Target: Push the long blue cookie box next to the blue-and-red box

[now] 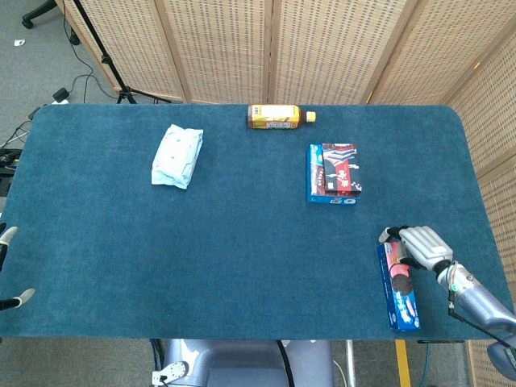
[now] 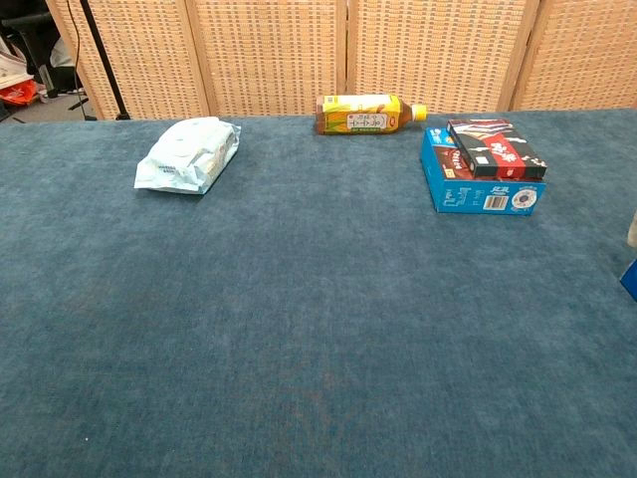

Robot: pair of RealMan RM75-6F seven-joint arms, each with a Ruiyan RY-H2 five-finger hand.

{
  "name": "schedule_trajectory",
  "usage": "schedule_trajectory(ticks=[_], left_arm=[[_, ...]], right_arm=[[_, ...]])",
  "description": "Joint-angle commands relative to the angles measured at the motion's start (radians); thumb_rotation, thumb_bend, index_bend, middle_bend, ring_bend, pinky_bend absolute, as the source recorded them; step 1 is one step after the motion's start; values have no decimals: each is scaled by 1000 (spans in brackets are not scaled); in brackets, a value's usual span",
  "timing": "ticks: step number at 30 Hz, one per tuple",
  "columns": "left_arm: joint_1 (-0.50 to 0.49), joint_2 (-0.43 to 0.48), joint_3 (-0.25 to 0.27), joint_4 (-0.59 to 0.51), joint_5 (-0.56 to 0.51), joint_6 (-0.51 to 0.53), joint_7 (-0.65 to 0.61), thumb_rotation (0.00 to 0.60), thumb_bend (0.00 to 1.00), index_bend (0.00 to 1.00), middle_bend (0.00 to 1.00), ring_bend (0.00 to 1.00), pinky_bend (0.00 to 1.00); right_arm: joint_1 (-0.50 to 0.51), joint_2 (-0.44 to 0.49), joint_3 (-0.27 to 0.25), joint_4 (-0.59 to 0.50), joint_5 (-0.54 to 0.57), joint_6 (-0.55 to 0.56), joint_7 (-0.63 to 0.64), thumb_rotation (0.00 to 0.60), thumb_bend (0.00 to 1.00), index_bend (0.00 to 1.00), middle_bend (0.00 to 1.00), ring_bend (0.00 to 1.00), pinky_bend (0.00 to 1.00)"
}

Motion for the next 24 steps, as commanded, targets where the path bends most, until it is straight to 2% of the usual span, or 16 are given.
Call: schedule_trajectory(ticks=[1,4,7,11,14,15,16,17,18,19,21,22,24], left_arm=[[0,0,0,1,0,1,-1,600,0,0,0,0,0],[0,0,0,1,-1,0,-2,600,0,0,0,0,0],[-1,-1,0,1,-1,-1,1,600,0,0,0,0,0],[-3,-3,1,2,-4,-6,5,600,0,0,0,0,0],[-4,-4,1,2,-6,-7,6,600,0,0,0,0,0],[-4,-4,1,3,-7,-8,6,600,0,0,0,0,0],[-5,-4,1,3,-8,-9,8,600,0,0,0,0,0],[-6,-5,1,3,-8,-9,10,600,0,0,0,0,0],[-6,-6,1,3,-7,-9,13,600,0,0,0,0,0],[-7,-8,2,3,-6,-9,15,600,0,0,0,0,0],[-8,-8,3,2,-3,-10,19,600,0,0,0,0,0],[-9,-9,4,2,-2,-11,22,600,0,0,0,0,0],[-9,-10,5,1,1,-12,26,600,0,0,0,0,0]], right_arm=[[-15,10,-8,-25,-21,36,-16,600,1000,324,345,314,386],[-44,-17,19,18,-77,191,-26,600,1000,324,327,302,386],[-82,-58,44,122,-156,399,-23,600,1000,324,317,275,386],[-96,-52,2,231,-252,507,91,600,1000,360,316,254,386],[-114,-48,-37,307,-297,547,125,600,1000,402,310,241,386],[-120,-49,-48,326,-306,556,131,600,1000,410,286,218,382],[-140,-46,-76,382,-322,563,126,600,995,362,234,177,360],[-156,-48,-86,419,-324,577,117,600,927,301,183,138,333],[-171,-53,-89,450,-318,586,105,600,709,184,100,75,279],[-188,-62,-87,480,-308,598,85,600,414,77,37,27,222],[-209,-83,-80,531,-299,629,60,600,48,4,0,0,155],[-220,-98,-78,569,-298,650,45,600,0,0,0,0,128],[-245,-136,-81,670,-299,684,22,600,0,0,0,0,92]])
